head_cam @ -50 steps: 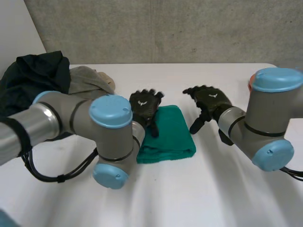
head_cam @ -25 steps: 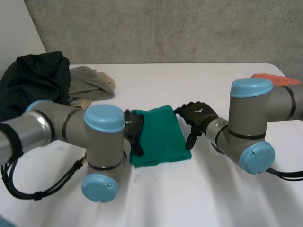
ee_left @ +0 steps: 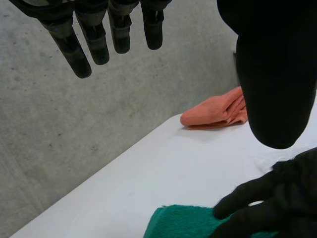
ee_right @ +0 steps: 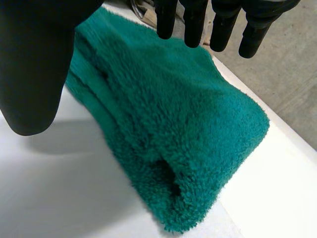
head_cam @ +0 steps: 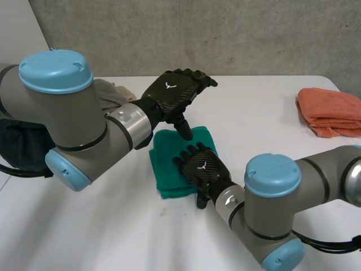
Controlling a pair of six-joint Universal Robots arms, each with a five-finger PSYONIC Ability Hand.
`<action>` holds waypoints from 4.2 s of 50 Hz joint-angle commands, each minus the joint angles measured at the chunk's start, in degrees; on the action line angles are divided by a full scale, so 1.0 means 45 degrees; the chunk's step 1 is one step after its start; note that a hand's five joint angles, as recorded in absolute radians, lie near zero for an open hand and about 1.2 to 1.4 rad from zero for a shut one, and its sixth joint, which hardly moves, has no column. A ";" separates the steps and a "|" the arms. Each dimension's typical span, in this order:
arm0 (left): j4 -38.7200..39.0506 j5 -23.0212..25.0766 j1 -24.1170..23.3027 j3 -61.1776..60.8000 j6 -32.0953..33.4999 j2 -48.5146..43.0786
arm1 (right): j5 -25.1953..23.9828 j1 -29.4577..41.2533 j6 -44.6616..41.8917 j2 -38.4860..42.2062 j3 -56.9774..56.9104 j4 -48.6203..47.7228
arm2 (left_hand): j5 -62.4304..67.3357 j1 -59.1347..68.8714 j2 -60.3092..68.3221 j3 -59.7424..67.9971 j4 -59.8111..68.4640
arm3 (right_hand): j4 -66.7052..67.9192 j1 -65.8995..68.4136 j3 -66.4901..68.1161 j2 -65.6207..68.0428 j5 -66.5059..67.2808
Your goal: Fold the laundry.
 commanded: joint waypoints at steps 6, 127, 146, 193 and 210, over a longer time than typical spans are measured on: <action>0.0043 -0.0089 -0.0040 0.0006 -0.0139 -0.0128 | 0.0018 -0.0112 -0.1199 0.1376 -0.1269 -0.1164 | -0.0395 -0.0426 -0.0337 -0.0388 -0.0315 | 0.1059 0.0957 0.1098 0.1097 0.0943; 0.0238 -0.2742 0.1498 0.0495 -0.0276 0.3173 | -0.3340 -0.7187 -0.1688 -0.3018 -0.1527 -0.4582 | -0.0058 -0.0089 -0.0001 -0.0052 0.0021 | -0.0489 -0.0592 -0.0450 -0.0451 -0.0605; 0.2854 -0.3235 0.7596 0.2349 0.8435 -0.4343 | -0.3322 -0.5776 -0.2547 -0.2393 0.1444 -0.1652 | -0.0357 -0.0388 -0.0300 -0.0351 -0.0277 | -0.0489 -0.0592 -0.0450 -0.0451 -0.0605; 0.3579 -0.2002 -0.2169 -0.1789 -0.0119 -0.1029 | -0.3418 -0.8901 -0.0145 -0.4971 0.3125 -0.1164 | 0.3158 0.3126 0.3215 0.3164 0.3237 | -0.0489 -0.0592 -0.0450 -0.0451 -0.0605; 0.3402 -0.5126 -0.1817 -0.5829 0.0076 0.3328 | -0.5390 -0.8551 -0.0359 -0.2493 0.0061 0.1020 | 0.2745 0.2714 0.2803 0.2752 0.2825 | -0.0489 -0.0592 -0.0450 -0.0451 -0.0605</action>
